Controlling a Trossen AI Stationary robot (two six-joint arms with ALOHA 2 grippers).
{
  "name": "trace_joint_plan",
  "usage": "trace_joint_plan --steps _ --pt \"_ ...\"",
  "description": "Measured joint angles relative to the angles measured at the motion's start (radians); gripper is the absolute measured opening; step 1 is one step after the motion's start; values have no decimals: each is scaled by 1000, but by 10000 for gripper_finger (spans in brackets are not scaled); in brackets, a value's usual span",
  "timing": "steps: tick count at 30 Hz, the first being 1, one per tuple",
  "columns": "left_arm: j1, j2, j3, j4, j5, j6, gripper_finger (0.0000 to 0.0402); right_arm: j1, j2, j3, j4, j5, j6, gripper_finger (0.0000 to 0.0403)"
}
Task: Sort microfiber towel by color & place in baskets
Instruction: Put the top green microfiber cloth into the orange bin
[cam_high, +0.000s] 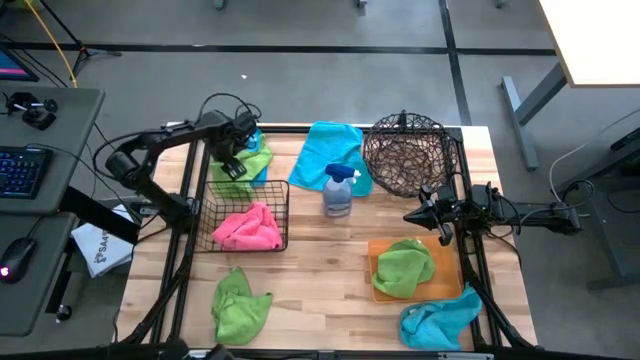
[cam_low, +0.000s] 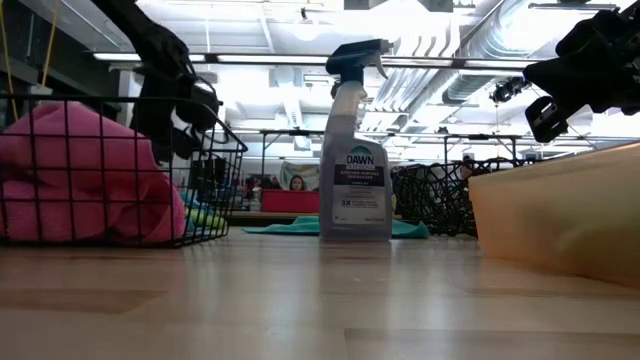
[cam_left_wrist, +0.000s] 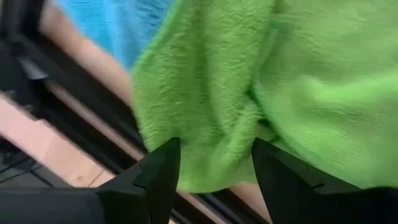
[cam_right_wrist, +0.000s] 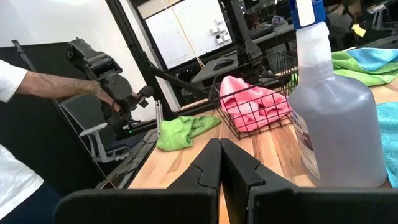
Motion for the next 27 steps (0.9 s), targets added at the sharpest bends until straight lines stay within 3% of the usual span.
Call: trace_joint_plan --steps 4,11,15,21,27 --pt "-15 -7 2 -4 11 17 137 0 0 0 0 0 0 0" --pt "-23 -17 2 -14 11 32 12 0 0 0 0 0 0 0" --pt "-24 -73 26 -41 6 21 4 0 0 0 0 0 0 0" --pt "-30 -237 198 -95 11 3 1 0 0 0 0 0 0 0" --pt "-87 -387 443 -94 203 50 0 0 0 0 0 0 0 0"
